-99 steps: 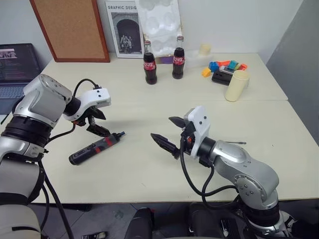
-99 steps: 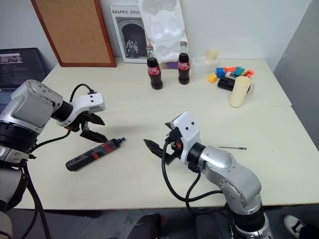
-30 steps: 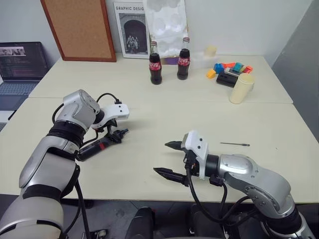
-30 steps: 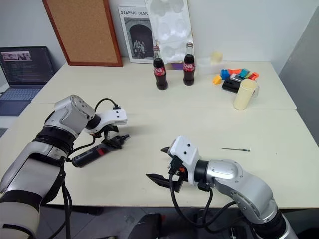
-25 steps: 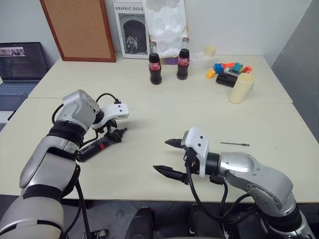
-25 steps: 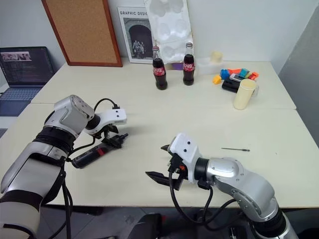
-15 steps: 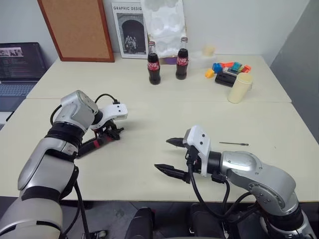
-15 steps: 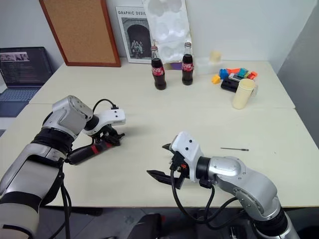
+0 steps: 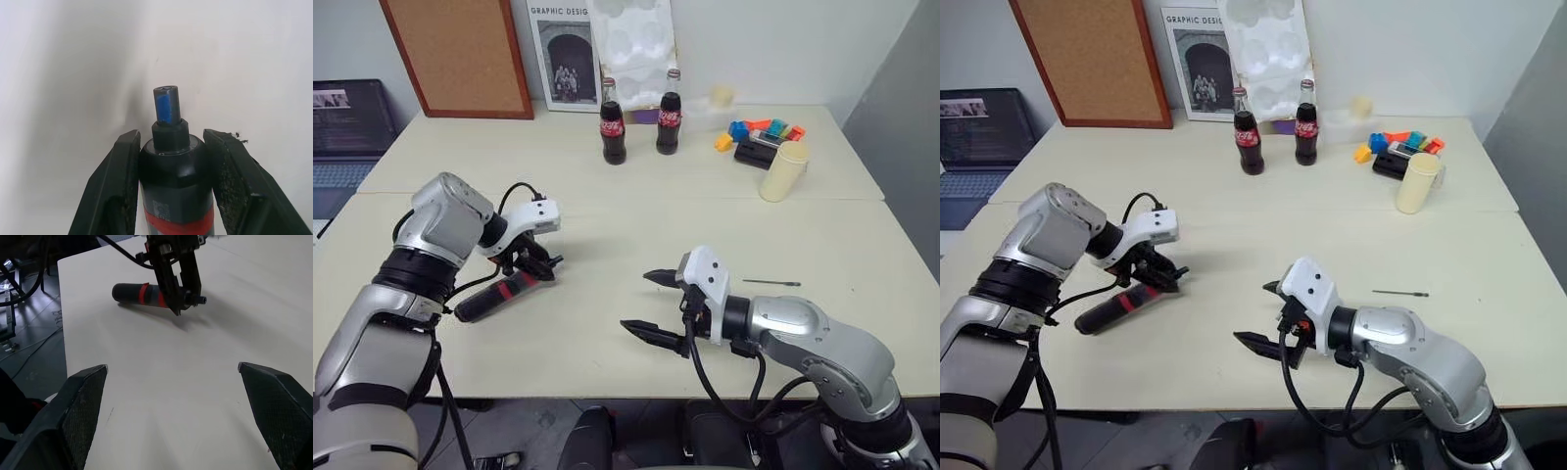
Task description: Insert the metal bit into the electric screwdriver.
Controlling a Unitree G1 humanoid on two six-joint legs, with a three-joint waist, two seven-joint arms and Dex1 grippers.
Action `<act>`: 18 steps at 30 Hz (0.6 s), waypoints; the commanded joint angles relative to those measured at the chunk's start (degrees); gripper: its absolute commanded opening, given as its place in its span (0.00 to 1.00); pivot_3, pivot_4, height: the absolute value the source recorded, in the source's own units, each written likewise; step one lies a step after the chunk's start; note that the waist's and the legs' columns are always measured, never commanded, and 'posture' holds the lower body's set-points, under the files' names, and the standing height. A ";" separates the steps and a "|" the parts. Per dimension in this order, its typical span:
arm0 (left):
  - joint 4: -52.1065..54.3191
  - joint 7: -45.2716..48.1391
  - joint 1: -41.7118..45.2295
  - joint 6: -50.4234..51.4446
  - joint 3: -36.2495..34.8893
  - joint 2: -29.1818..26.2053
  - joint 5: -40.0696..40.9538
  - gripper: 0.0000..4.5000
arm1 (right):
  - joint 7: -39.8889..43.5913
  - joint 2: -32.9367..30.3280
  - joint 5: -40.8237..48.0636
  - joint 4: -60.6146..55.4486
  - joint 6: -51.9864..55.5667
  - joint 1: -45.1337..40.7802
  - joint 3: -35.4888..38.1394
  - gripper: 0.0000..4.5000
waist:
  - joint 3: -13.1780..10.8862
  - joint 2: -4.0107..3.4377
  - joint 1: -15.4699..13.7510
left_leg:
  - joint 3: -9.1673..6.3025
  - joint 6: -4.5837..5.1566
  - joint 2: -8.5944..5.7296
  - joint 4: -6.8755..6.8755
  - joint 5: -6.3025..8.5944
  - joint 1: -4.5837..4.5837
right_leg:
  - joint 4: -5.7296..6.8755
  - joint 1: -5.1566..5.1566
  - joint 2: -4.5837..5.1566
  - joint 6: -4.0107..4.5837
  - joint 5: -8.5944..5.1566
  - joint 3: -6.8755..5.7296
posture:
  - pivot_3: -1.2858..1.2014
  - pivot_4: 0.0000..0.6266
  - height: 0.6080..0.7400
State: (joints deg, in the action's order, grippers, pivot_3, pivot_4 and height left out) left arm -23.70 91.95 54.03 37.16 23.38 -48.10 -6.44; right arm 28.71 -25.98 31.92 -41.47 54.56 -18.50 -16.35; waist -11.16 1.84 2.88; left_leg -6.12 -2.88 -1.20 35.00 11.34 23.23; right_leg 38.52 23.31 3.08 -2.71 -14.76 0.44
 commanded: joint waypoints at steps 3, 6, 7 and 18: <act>6.40 -2.42 6.04 5.79 -7.95 2.71 8.57 0.38 | 4.22 -2.04 -3.18 4.77 -7.75 1.84 -0.46 1.00 | -0.02 0.04 -0.18 | -0.02 0.00 0.00 0.01 0.00 0.03 | -0.01 0.00 0.00 0.00 0.00 -0.03 | 0.52 0.24 1.00; 9.81 -5.67 7.43 8.50 -12.43 5.95 13.18 0.38 | 5.42 -2.99 -4.00 5.71 -9.84 3.14 -0.14 1.00 | -0.04 0.07 -0.55 | -0.03 0.00 -0.01 0.06 0.00 0.07 | -0.01 0.00 0.00 -0.01 0.00 -0.06 | 0.52 0.24 1.00; 11.04 -7.90 8.24 10.90 -14.73 7.79 15.16 0.38 | 5.64 -3.34 -4.32 5.83 -10.33 3.64 0.00 1.00 | -0.04 0.07 -0.58 | -0.03 0.00 -0.01 0.07 0.00 0.09 | -0.03 0.00 0.01 -0.01 0.00 -0.06 | 0.52 0.24 1.00; 26.41 -35.27 -1.87 8.92 -29.33 25.91 24.31 0.38 | 5.90 -7.56 -5.14 4.12 -10.50 6.74 4.02 1.00 | -0.06 0.08 -0.23 | 0.03 -0.02 0.00 0.07 -0.01 -0.06 | 0.06 -0.01 0.01 -0.04 0.01 0.05 | 0.52 0.24 1.00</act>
State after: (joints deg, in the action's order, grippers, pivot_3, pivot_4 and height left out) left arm -1.19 61.04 54.83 49.24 -4.17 -23.95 16.64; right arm 34.60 -32.98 26.46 -34.68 44.23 -11.72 -14.69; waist -11.22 1.93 2.65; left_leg -6.06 -2.90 -1.20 35.06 11.34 23.05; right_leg 38.60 23.20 3.09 -2.75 -14.75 0.54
